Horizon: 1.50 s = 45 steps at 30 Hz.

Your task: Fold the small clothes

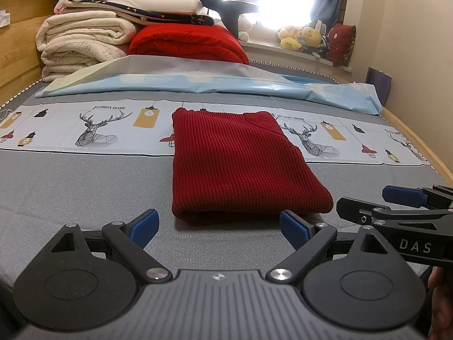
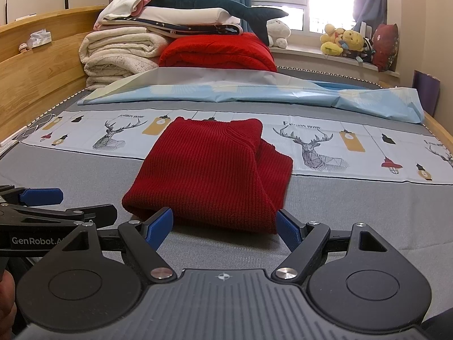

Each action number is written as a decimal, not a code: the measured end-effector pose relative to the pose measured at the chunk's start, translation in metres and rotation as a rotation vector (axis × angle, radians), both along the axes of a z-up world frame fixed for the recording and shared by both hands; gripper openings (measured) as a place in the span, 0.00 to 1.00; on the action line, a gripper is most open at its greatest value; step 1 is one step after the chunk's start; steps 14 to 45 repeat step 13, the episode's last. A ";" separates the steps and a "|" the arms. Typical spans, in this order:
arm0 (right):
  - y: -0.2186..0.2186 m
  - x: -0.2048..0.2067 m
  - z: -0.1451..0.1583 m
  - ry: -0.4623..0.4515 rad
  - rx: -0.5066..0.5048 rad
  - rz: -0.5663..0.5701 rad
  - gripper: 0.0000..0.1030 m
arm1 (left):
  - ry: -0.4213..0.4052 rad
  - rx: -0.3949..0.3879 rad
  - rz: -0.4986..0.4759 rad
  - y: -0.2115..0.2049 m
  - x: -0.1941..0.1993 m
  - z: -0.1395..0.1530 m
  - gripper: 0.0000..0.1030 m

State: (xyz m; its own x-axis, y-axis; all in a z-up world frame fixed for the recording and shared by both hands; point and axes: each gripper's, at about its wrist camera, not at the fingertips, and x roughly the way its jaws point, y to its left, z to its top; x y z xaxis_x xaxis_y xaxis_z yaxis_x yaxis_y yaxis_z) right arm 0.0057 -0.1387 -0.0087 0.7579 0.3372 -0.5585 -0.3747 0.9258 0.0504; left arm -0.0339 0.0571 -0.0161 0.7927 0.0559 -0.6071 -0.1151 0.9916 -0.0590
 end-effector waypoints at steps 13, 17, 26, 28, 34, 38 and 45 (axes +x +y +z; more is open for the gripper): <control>0.002 0.000 -0.002 0.004 -0.014 -0.003 0.78 | -0.008 -0.011 -0.002 -0.003 -0.001 -0.001 0.92; 0.002 0.000 -0.002 0.004 -0.014 -0.003 0.78 | -0.008 -0.011 -0.002 -0.003 -0.001 -0.001 0.92; 0.002 0.000 -0.002 0.004 -0.014 -0.003 0.78 | -0.008 -0.011 -0.002 -0.003 -0.001 -0.001 0.92; 0.002 0.000 -0.002 0.004 -0.014 -0.003 0.78 | -0.008 -0.011 -0.002 -0.003 -0.001 -0.001 0.92; 0.002 0.000 -0.002 0.004 -0.014 -0.003 0.78 | -0.008 -0.011 -0.002 -0.003 -0.001 -0.001 0.92; 0.002 0.000 -0.002 0.004 -0.014 -0.003 0.78 | -0.008 -0.011 -0.002 -0.003 -0.001 -0.001 0.92; 0.002 0.000 -0.002 0.004 -0.014 -0.003 0.78 | -0.008 -0.011 -0.002 -0.003 -0.001 -0.001 0.92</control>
